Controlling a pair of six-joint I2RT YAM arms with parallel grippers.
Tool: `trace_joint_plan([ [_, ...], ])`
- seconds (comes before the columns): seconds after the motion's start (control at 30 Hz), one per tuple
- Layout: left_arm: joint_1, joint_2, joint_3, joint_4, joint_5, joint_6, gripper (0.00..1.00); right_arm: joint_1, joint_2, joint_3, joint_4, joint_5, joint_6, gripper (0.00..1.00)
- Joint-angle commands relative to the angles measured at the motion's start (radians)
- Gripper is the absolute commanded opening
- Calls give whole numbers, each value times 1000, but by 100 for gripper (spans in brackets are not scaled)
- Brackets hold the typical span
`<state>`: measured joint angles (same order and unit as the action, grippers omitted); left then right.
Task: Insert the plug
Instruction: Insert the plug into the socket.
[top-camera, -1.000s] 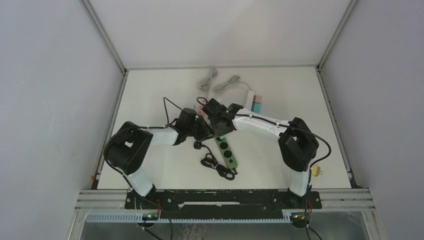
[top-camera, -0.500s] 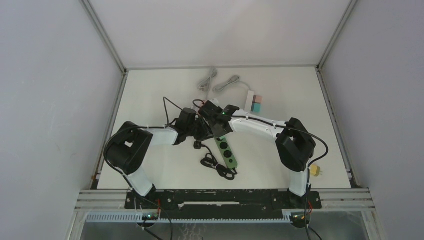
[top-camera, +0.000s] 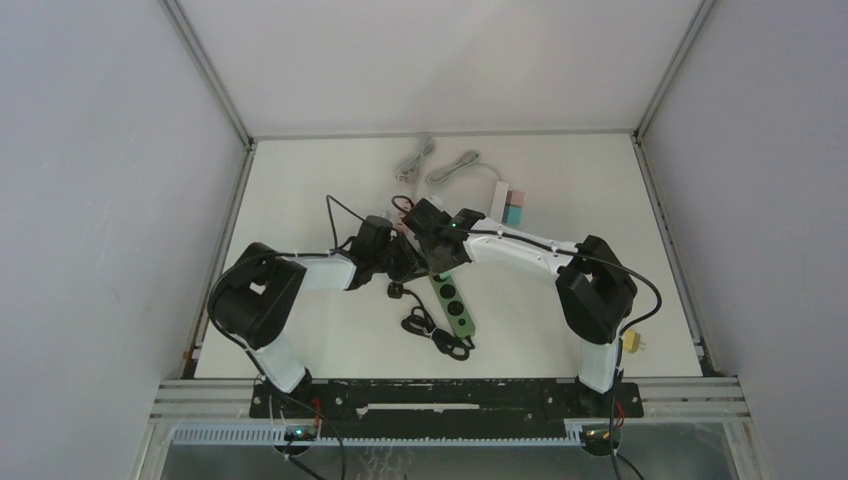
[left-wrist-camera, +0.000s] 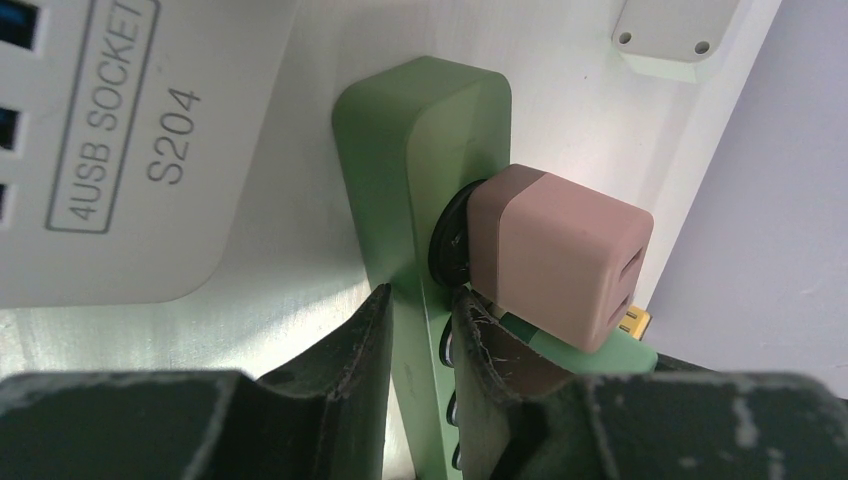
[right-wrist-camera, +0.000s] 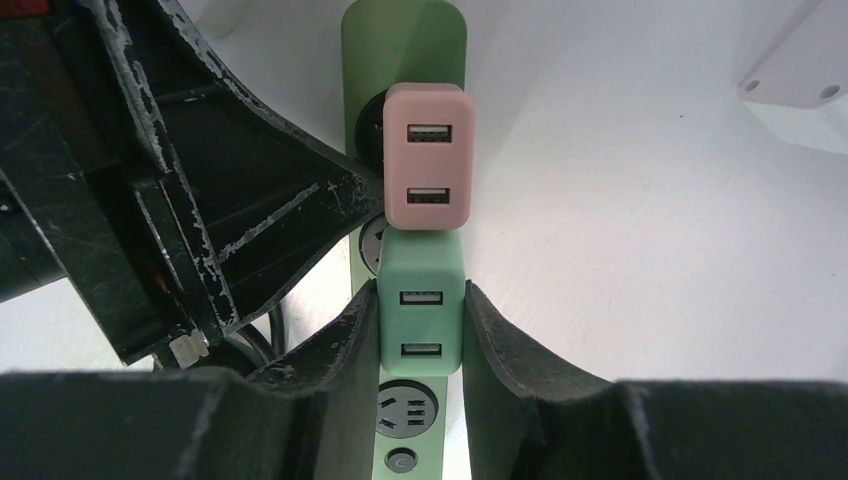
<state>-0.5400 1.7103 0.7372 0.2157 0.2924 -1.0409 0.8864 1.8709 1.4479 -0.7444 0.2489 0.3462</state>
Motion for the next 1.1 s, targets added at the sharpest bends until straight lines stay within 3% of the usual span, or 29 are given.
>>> trace_joint_plan([
  [0.0, 0, 23, 19, -39, 1, -4, 31, 33, 48, -29, -28, -16, -4, 0],
  [0.23, 1, 22, 16, -35, 6, -10, 30, 54, 53, -26, -35, 9, -20, 0],
  [0.47, 3, 20, 14, -35, 5, -10, 30, -11, 8, -93, 20, -108, 20, 0],
  [0.87, 2, 22, 10, -32, 11, -15, 30, 49, 58, -60, -14, -18, -27, 0],
  [1.07, 3, 18, 10, -31, 10, -15, 30, 19, 48, -68, 4, -73, -13, 0],
])
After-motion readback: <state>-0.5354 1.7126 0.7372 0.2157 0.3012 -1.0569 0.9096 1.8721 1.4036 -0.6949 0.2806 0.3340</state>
